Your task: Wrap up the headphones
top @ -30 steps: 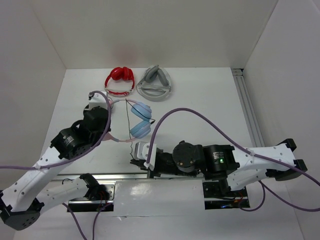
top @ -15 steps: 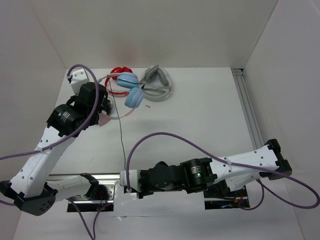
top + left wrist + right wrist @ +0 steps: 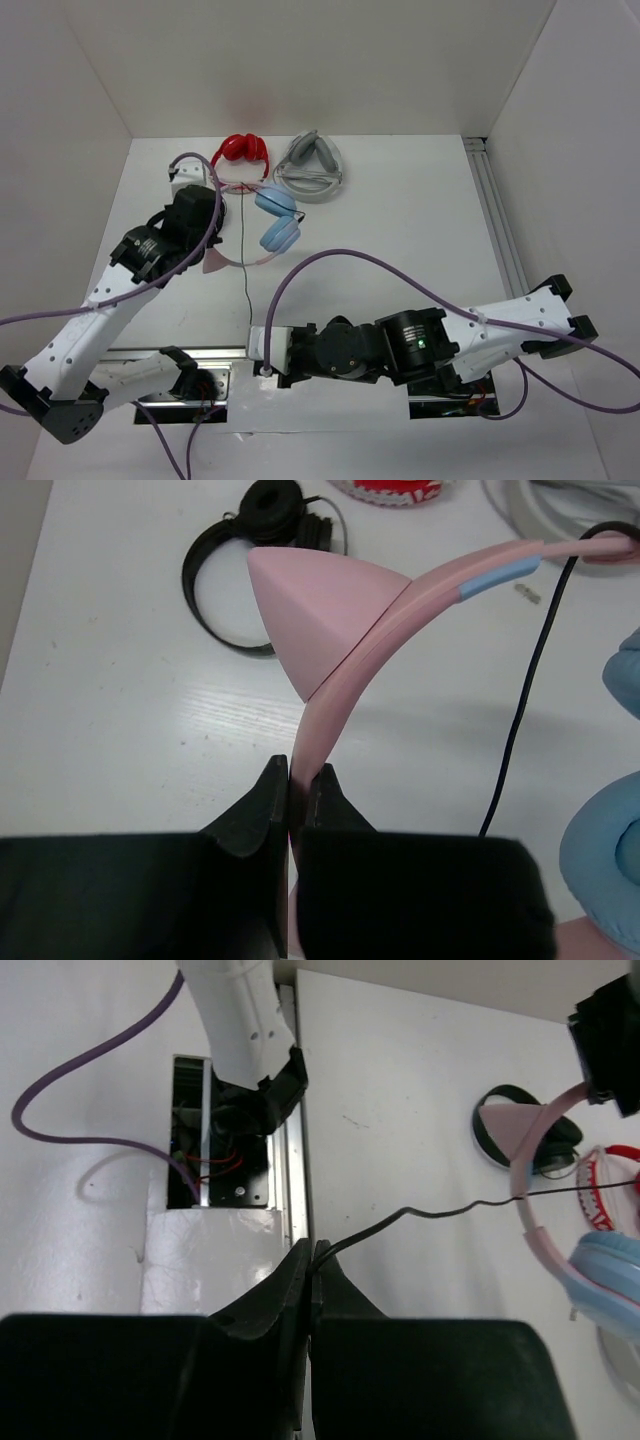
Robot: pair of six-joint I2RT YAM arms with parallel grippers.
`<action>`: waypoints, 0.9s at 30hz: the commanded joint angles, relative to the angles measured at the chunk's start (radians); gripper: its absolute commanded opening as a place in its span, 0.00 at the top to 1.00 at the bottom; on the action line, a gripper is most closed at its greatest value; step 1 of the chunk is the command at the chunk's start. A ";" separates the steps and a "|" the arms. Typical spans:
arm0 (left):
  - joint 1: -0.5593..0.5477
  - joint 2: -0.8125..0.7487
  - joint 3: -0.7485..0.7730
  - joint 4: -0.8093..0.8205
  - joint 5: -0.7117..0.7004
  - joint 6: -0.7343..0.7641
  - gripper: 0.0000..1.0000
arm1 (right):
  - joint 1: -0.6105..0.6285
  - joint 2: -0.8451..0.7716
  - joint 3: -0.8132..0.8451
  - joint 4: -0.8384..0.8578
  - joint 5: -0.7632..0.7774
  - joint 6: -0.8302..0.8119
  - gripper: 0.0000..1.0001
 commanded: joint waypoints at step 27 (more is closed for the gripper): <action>-0.652 0.025 -0.013 0.046 0.206 0.277 1.00 | 0.025 -0.118 0.189 -0.329 0.832 -0.192 1.00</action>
